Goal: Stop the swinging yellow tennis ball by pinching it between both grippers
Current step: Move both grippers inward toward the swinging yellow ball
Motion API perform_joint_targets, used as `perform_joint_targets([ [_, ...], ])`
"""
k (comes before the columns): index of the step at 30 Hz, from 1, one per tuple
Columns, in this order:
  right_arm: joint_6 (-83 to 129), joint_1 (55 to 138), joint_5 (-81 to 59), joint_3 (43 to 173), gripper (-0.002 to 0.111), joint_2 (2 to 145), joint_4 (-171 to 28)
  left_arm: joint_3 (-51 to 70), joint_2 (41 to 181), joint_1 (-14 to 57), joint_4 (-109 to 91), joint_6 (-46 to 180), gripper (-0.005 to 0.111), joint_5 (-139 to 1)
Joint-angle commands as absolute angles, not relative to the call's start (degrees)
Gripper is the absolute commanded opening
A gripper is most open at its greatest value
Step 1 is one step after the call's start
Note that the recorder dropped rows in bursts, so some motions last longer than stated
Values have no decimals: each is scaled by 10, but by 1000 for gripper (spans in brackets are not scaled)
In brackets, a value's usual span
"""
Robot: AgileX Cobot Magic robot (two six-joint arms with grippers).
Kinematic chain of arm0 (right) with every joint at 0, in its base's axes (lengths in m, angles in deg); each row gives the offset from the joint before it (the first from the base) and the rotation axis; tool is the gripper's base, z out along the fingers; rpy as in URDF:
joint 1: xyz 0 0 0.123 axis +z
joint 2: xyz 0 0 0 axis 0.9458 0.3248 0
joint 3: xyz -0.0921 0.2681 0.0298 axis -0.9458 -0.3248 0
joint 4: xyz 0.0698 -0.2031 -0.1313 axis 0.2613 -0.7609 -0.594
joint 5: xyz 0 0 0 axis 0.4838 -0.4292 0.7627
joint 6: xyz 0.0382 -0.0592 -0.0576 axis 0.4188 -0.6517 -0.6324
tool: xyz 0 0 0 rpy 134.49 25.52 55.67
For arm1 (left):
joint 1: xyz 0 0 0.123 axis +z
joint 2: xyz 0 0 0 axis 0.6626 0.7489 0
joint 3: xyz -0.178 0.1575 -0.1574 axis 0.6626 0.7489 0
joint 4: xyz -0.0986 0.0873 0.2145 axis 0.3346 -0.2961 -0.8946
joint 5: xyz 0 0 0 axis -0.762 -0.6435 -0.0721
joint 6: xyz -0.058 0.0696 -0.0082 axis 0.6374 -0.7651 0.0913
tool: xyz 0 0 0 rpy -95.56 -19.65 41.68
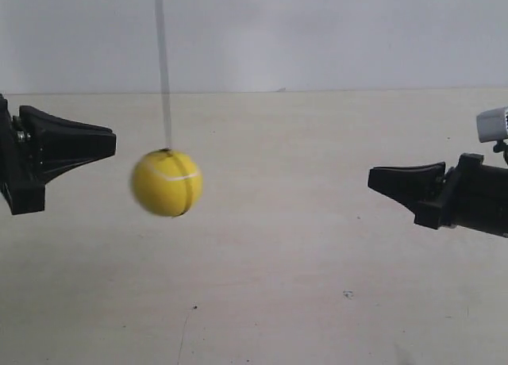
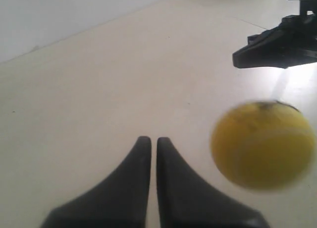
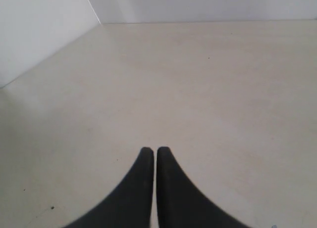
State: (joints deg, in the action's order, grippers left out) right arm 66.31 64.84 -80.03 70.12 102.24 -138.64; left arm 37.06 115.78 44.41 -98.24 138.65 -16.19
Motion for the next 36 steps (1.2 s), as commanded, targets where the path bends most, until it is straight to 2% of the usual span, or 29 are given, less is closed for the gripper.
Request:
perform_joint_targets([
  [1, 651, 661, -812, 729, 0, 1031, -1392, 368, 1178, 443, -964, 1355, 5, -116],
  [7, 641, 732, -797, 787, 0, 1031, -1392, 368, 1195, 441, -937, 1330, 5, -54],
  [15, 636, 801, -737, 834, 0, 1031, -1392, 368, 1195, 441, -892, 1290, 5, -50],
  [18, 638, 803, -722, 834, 0, 1031, -1392, 368, 1196, 427, -874, 1283, 5, -52],
  [23, 643, 803, -699, 833, 0, 1031, -1398, 368, 1197, 339, -871, 1259, 5, -140],
  [36, 643, 803, -800, 833, 0, 1031, -1408, 368, 1224, 328, -886, 1272, 5, -129],
])
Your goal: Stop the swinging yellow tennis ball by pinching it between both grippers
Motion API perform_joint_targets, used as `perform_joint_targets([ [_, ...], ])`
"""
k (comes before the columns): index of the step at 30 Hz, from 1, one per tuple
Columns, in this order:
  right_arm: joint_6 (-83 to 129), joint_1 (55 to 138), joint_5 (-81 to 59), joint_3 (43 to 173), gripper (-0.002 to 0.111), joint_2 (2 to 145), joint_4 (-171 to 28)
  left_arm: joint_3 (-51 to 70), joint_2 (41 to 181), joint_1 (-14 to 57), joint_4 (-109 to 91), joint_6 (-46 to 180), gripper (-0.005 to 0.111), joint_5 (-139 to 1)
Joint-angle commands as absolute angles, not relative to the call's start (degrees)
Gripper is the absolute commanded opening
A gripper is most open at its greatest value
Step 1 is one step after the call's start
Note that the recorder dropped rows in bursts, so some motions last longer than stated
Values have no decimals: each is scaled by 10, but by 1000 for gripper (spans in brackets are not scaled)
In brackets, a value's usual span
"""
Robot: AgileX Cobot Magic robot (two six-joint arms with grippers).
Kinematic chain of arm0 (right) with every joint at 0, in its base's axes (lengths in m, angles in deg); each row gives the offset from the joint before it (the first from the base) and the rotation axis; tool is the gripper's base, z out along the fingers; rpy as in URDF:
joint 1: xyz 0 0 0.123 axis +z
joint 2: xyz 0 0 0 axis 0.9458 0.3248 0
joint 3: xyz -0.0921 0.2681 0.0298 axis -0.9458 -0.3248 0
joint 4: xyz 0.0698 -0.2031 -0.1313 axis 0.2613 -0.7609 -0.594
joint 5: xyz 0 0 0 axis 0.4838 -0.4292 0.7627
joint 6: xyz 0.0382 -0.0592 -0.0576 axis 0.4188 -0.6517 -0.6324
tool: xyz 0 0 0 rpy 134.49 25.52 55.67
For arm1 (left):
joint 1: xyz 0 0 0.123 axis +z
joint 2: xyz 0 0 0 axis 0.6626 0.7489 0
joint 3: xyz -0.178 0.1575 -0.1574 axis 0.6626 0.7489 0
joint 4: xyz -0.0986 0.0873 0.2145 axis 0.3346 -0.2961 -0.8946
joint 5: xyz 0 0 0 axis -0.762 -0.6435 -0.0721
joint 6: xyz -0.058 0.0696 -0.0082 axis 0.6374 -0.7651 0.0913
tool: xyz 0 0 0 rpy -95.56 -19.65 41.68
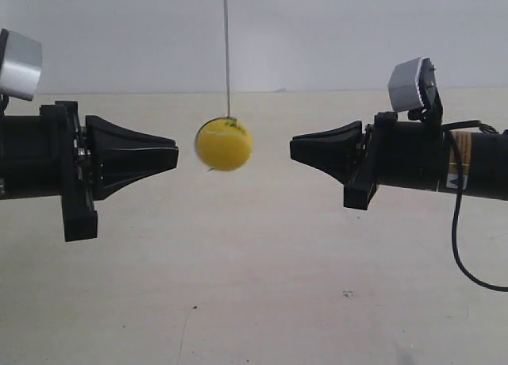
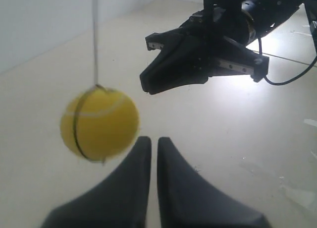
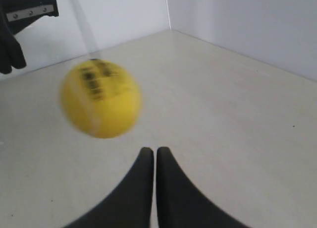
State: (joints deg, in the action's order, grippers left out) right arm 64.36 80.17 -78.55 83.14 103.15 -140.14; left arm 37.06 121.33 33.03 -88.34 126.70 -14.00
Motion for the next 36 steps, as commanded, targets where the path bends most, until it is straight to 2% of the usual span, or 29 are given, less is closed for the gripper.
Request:
perform_joint_targets([
  [1, 643, 803, -801, 833, 0, 1031, -1408, 368, 1228, 328, -886, 1272, 5, -129],
  [28, 621, 805, -812, 833, 0, 1082, -1408, 368, 1239, 328, -888, 1254, 5, -106],
  [36, 587, 858, -812, 834, 0, 1084, -1380, 368, 1239, 328, -900, 1256, 5, -89],
])
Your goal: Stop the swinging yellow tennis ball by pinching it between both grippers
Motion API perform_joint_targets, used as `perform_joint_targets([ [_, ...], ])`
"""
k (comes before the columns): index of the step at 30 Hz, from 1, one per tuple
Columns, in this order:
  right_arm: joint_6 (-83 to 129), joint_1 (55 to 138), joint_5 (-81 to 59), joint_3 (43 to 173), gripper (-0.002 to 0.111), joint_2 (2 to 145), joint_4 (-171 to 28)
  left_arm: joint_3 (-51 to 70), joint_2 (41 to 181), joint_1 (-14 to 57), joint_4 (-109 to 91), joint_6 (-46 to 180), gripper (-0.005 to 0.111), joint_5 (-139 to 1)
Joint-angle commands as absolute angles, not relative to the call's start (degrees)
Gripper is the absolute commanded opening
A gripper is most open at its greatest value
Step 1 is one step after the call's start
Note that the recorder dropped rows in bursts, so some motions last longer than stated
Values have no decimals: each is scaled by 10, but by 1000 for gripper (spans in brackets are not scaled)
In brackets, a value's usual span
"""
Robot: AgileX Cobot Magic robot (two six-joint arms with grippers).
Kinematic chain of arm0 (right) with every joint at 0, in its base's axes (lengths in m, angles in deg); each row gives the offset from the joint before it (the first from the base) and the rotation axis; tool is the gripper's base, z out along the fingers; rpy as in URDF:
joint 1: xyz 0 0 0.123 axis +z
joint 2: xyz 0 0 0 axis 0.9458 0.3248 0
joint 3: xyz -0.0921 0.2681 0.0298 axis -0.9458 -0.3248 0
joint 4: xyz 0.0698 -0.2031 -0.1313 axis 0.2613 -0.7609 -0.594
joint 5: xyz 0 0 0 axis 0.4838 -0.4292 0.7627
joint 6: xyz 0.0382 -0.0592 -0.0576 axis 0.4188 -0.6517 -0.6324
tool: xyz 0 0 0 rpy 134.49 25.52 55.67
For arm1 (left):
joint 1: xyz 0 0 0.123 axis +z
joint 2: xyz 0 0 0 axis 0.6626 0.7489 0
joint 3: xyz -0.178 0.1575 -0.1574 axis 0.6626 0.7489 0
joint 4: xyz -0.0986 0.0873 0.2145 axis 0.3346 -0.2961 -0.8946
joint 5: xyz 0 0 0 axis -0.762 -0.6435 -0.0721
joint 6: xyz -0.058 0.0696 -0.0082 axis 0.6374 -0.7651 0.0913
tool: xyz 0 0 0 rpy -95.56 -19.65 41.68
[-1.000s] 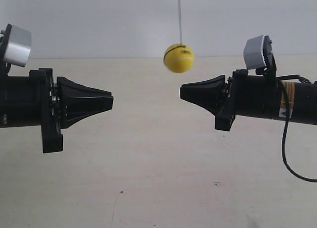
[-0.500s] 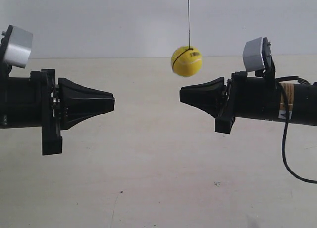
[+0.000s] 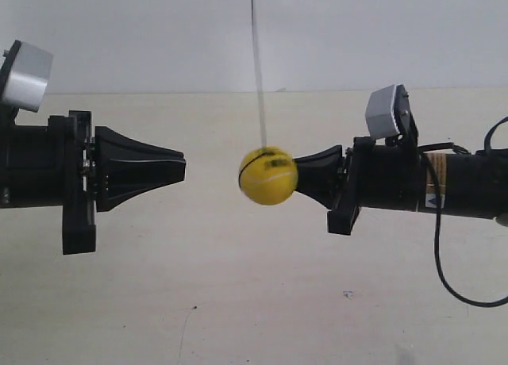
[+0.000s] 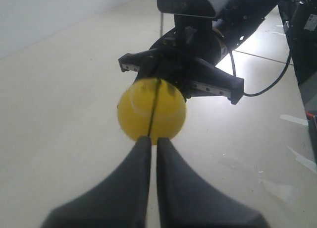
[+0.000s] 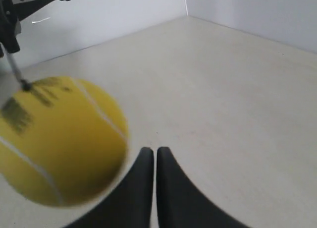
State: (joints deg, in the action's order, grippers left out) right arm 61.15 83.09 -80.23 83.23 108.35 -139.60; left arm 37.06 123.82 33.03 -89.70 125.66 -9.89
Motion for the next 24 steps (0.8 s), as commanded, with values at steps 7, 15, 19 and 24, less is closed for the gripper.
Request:
perform_joint_targets([
  [7, 562, 888, -792, 834, 0, 1084, -1353, 368, 1239, 328, -900, 1258, 5, -89],
  [15, 553, 888, -786, 834, 0, 1084, -1348, 368, 1239, 328, -900, 1258, 5, -89],
  [19, 552, 888, -795, 834, 0, 1084, -1348, 368, 1239, 309, -900, 1257, 5, -92],
  [24, 546, 888, -800, 834, 0, 1084, -1348, 368, 1239, 283, -898, 1242, 5, -138],
])
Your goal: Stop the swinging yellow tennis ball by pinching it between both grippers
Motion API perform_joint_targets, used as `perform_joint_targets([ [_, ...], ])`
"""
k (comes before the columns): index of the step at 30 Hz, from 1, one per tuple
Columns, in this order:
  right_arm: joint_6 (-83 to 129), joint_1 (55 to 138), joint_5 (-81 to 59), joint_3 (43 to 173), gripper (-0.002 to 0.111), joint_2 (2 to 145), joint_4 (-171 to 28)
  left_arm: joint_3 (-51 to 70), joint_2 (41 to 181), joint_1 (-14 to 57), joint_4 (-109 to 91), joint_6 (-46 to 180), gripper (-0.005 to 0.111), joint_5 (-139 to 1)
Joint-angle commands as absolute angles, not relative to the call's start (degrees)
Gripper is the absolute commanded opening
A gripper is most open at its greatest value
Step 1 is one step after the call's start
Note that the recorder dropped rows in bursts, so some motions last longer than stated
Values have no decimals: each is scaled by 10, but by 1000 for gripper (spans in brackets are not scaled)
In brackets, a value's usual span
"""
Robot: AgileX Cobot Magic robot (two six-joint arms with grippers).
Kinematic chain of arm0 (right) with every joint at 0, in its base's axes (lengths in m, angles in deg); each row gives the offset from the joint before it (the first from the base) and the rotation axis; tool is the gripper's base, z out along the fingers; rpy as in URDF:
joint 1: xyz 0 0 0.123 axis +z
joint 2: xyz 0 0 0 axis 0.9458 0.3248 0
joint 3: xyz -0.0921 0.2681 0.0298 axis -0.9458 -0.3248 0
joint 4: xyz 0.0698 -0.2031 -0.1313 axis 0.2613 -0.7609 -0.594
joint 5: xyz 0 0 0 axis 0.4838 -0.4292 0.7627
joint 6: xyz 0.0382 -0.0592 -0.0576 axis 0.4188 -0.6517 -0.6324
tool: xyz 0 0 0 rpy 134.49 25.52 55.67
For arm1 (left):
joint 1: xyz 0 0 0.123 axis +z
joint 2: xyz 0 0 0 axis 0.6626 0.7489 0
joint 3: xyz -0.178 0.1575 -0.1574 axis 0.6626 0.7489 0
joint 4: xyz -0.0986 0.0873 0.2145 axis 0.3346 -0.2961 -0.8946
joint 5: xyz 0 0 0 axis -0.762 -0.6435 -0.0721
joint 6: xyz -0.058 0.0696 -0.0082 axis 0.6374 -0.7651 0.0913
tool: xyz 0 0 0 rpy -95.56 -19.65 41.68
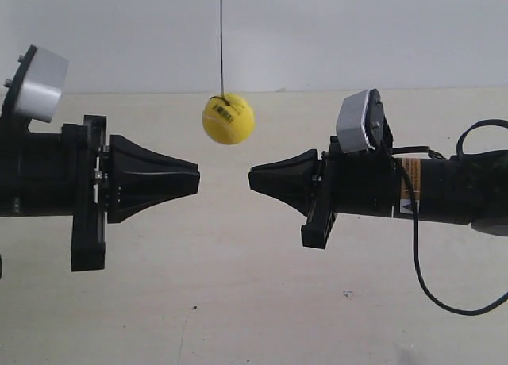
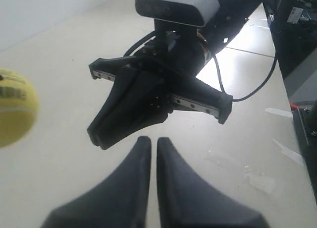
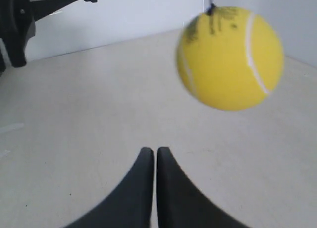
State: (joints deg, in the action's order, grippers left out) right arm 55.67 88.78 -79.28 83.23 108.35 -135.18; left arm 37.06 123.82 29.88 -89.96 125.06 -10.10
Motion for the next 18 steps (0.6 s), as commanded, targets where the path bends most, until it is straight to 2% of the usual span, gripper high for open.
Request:
perform_joint_targets([
  [1, 546, 888, -800, 834, 0, 1084, -1348, 368, 1239, 283, -896, 1242, 5, -154],
  [12, 532, 888, -747, 834, 0, 1084, -1330, 368, 1239, 283, -896, 1242, 5, -170],
  [18, 520, 888, -665, 834, 0, 1084, -1323, 368, 1239, 283, -896, 1242, 5, -170],
])
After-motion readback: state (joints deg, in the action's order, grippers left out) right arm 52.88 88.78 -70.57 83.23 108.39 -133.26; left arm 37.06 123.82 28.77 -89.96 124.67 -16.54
